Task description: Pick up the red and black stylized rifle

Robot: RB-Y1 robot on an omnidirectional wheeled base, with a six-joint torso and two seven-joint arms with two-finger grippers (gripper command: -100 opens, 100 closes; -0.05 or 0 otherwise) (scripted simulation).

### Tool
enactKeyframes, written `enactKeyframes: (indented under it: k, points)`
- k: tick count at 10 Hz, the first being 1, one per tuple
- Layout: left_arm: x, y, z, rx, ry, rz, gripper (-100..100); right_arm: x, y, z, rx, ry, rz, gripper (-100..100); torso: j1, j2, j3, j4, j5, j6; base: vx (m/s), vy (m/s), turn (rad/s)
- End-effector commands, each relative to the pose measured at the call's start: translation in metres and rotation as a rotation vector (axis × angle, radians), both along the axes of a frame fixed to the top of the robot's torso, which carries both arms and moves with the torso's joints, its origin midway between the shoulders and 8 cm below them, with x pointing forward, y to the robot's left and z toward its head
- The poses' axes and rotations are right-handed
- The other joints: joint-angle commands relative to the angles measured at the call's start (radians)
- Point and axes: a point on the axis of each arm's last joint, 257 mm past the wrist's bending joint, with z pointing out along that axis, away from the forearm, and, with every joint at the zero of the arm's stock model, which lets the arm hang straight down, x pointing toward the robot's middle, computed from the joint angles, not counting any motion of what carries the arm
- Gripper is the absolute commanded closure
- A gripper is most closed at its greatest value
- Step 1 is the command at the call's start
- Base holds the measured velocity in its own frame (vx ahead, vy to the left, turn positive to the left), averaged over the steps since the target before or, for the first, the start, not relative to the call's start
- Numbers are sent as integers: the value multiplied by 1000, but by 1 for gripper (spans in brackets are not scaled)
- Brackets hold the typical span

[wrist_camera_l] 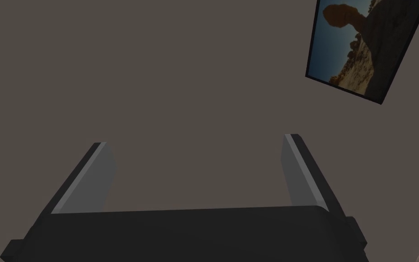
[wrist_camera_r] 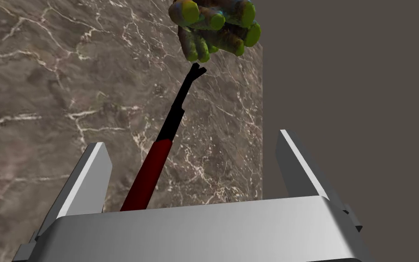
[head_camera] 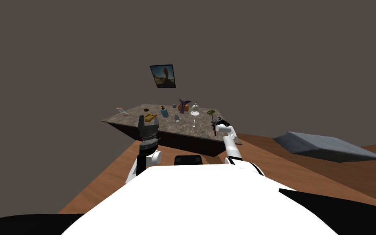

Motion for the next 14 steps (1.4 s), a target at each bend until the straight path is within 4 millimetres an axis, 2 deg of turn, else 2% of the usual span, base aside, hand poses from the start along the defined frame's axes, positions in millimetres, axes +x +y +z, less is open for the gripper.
enactKeyframes:
  k: [1,2,3,5,6,7,8,9,10,14]
  points:
    - [0,0,0,0,0,0,0,1,-4,-11,33,48,-15,-100,0,0,0,0,0,0,17,23,-58]
    - [0,0,0,0,0,0,0,10,-8,-9,79,61,-36,-100,0,0,0,0,0,0,29,29,-88]
    - [0,0,0,0,0,0,0,7,-8,-19,86,95,-40,-100,1,-1,0,0,0,0,26,24,-55]
    - [0,0,0,0,0,0,0,12,-11,-23,137,130,-64,-100,0,0,0,0,0,0,18,19,-51]
    - [0,0,0,0,0,0,0,9,-11,-31,144,160,-67,-100,0,0,0,0,0,0,24,27,-64]
    - [0,0,0,0,0,0,0,16,-13,-29,191,175,-90,-100,0,0,0,0,0,0,30,27,-92]
    - [0,0,0,0,0,0,0,12,-12,-38,198,209,-94,-100,0,-1,-1,0,0,0,28,24,-54]
    - [0,0,0,0,0,0,0,18,-13,-36,245,222,-116,-100,0,-1,-1,0,0,0,29,23,-91]
    - [0,0,0,0,0,0,0,14,-12,-45,253,258,-120,-100,0,-1,-1,0,0,0,28,23,-54]
    - [0,0,0,0,0,0,0,17,-7,-53,357,342,-170,-100,0,0,0,0,0,0,19,19,-63]
